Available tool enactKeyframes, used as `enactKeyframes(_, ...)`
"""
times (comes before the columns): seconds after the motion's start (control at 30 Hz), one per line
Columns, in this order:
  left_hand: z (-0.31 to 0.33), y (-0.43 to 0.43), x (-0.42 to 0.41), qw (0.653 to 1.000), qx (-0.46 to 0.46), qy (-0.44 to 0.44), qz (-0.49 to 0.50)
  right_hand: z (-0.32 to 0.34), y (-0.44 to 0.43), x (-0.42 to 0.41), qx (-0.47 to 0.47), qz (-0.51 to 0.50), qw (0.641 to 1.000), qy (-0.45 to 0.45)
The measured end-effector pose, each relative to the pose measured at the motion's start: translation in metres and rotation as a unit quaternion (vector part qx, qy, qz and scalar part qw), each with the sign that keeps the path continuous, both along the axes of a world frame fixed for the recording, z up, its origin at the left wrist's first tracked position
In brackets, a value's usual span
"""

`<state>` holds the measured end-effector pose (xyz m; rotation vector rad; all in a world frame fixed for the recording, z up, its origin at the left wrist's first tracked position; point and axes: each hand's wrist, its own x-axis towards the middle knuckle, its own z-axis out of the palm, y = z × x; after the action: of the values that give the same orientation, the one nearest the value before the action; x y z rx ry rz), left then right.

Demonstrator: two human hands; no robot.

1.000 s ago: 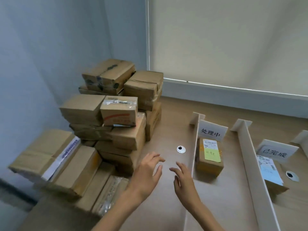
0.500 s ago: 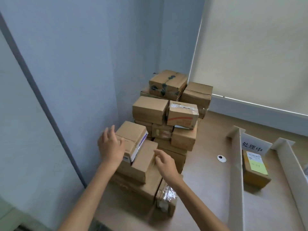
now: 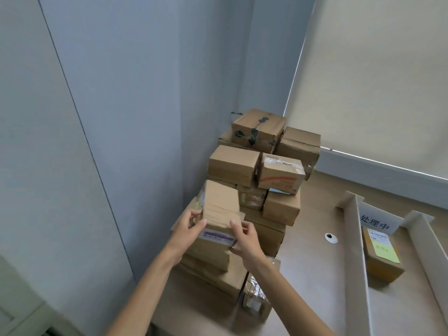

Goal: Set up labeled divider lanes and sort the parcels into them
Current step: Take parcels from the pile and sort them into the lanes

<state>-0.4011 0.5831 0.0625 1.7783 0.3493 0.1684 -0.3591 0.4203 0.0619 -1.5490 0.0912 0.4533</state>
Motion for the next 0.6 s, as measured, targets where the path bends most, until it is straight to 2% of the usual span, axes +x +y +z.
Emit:
enactKeyframes(0.1,0.013,-0.005,-0.005,0.998,-0.010,-0.057,-0.010,0.004,-0.023,0.002,0.068,-0.050,0.996,0.009)
enactKeyframes(0.2,0.017,-0.010,-0.006,0.993,-0.037,-0.108,0.020,0.012,-0.047,0.002,0.160,-0.049,0.985,0.039)
enactKeyframes(0.27,0.019,-0.018,-0.008,0.991,-0.060,-0.112,0.040,0.012,-0.059,-0.002,0.212,-0.032,0.975,0.051)
enactKeyframes(0.33,0.020,-0.025,-0.008,0.992,-0.106,-0.069,0.006,0.012,-0.069,-0.008,0.244,-0.007,0.968,0.054)
enactKeyframes(0.37,0.019,-0.027,-0.008,0.986,-0.154,-0.044,-0.041,0.012,-0.073,-0.010,0.247,0.007,0.967,0.053)
enactKeyframes(0.43,0.015,-0.033,-0.009,0.949,-0.260,-0.017,-0.176,0.013,-0.078,-0.017,0.239,0.039,0.969,0.044)
enactKeyframes(0.5,0.011,-0.044,-0.010,0.908,-0.322,-0.043,-0.266,0.013,-0.084,-0.022,0.212,0.053,0.975,0.027)
enactKeyframes(0.53,0.012,-0.050,-0.011,0.901,-0.333,-0.052,-0.274,0.013,-0.086,-0.024,0.190,0.052,0.980,0.011)
enactKeyframes(0.6,0.014,-0.063,-0.011,0.914,-0.323,-0.059,-0.239,0.016,-0.090,-0.027,0.139,0.031,0.989,-0.026)
